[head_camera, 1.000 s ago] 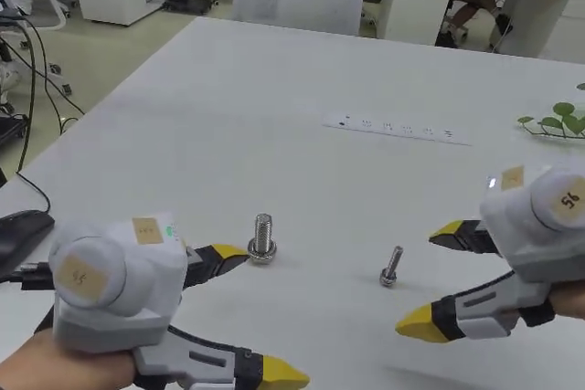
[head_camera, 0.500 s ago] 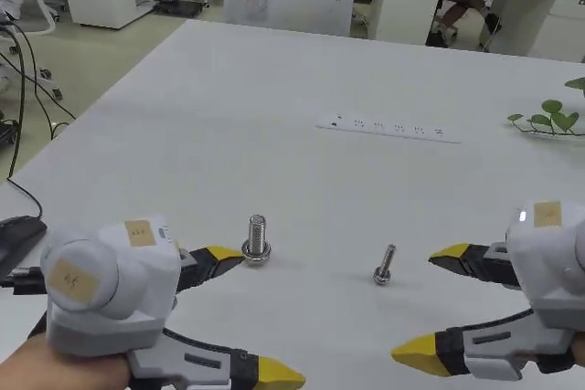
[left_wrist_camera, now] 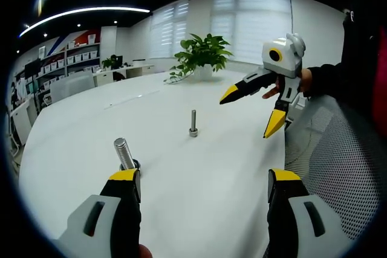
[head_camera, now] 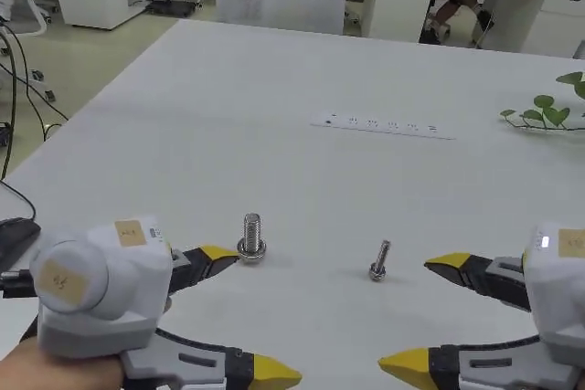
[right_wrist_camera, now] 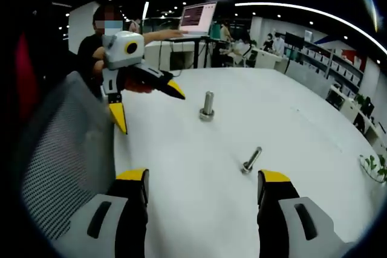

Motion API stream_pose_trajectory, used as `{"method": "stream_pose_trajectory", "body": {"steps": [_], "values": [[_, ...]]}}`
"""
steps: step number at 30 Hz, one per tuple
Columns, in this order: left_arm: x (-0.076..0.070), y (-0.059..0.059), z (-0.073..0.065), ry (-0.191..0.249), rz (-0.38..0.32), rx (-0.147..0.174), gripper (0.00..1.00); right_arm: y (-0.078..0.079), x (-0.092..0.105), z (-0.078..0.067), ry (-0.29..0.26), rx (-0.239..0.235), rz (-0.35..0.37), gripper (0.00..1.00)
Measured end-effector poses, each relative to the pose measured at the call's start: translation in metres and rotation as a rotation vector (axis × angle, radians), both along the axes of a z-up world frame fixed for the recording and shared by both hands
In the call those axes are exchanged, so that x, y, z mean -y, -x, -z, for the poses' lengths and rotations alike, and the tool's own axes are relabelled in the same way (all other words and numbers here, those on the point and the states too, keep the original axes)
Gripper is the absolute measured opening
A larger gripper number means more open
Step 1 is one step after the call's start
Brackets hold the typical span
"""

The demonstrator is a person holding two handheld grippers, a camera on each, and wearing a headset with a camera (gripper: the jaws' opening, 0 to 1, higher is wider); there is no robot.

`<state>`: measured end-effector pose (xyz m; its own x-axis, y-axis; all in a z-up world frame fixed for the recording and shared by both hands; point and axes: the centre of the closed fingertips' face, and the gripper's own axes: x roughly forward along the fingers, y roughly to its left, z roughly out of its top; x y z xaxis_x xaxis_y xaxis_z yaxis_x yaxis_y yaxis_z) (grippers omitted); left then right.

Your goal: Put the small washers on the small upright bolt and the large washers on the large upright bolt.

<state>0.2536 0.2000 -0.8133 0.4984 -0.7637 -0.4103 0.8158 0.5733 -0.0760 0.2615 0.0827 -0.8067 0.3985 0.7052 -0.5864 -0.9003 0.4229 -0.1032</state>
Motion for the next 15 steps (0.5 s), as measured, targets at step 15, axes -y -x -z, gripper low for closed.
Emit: {"method": "stream_pose_trajectory", "body": {"steps": [15], "values": [[-0.0012,0.0017,-0.0008,0.001,-0.007,-0.006,0.87,0.0007,-0.004,0.0078,0.007,-0.013,-0.01,0.75]]}}
